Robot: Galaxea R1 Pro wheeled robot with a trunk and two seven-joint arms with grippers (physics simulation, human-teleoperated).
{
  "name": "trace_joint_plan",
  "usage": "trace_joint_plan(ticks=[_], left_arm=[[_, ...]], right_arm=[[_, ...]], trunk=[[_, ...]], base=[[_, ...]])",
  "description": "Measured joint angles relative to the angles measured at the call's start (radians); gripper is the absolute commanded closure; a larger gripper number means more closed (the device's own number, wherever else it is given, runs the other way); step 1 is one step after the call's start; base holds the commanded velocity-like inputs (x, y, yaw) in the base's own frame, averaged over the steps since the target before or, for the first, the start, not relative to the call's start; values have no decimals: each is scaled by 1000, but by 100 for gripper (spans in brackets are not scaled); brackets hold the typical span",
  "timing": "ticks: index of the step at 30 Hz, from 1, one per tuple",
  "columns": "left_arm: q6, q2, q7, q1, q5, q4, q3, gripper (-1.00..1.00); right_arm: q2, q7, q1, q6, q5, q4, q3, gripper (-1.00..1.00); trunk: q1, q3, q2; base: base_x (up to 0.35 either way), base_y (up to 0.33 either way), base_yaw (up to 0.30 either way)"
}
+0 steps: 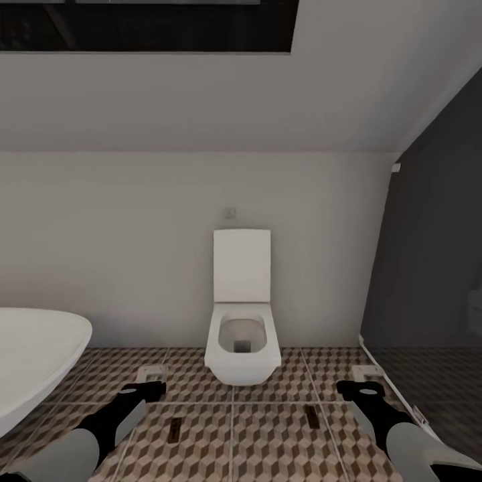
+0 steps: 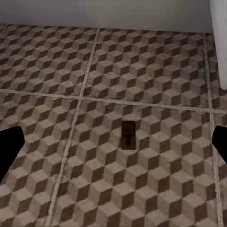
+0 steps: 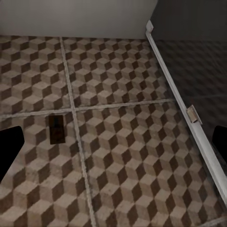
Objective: Take the four mousetraps from the cabinet in the bathroom and place them on the bathroom floor. Make sure all four end up on the same floor surface, and ensure that at least two of them are either under or directly next to the same bathroom sink.
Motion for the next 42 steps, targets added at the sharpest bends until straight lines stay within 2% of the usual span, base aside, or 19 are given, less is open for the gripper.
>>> trace_joint_plan(ticks=[12, 19, 24, 32, 38, 42], left_arm=[[1, 6, -8, 0, 7, 14, 3, -100], [1, 6, -10, 0, 18, 54, 7, -100], [-1, 5, -11, 0, 21, 120, 9, -100], [-12, 1, -12, 0, 41, 262, 9, -100], [-56, 0, -16, 5, 82, 321, 10, -100], [-81, 2, -16, 8, 119, 338, 10, -100]], right_arm=[[-3, 0, 2, -2, -7, 14, -1, -100], [-10, 0, 3, -16, -5, 81, -1, -100], [-15, 0, 6, -47, -5, 146, -1, -100], [-60, -1, 5, -94, -7, 218, 1, -100], [-87, -1, 19, -111, -11, 229, 0, -100], [-103, -2, 71, -118, -14, 233, -2, -100]], trunk=[[-46, 38, 84], [-73, 60, 133], [-92, 75, 168], [-123, 100, 224], [-146, 119, 266], [-161, 131, 294]], base=[[0, 0, 0], [0, 0, 0], [0, 0, 0], [0, 0, 0], [0, 0, 0], [0, 0, 0]])
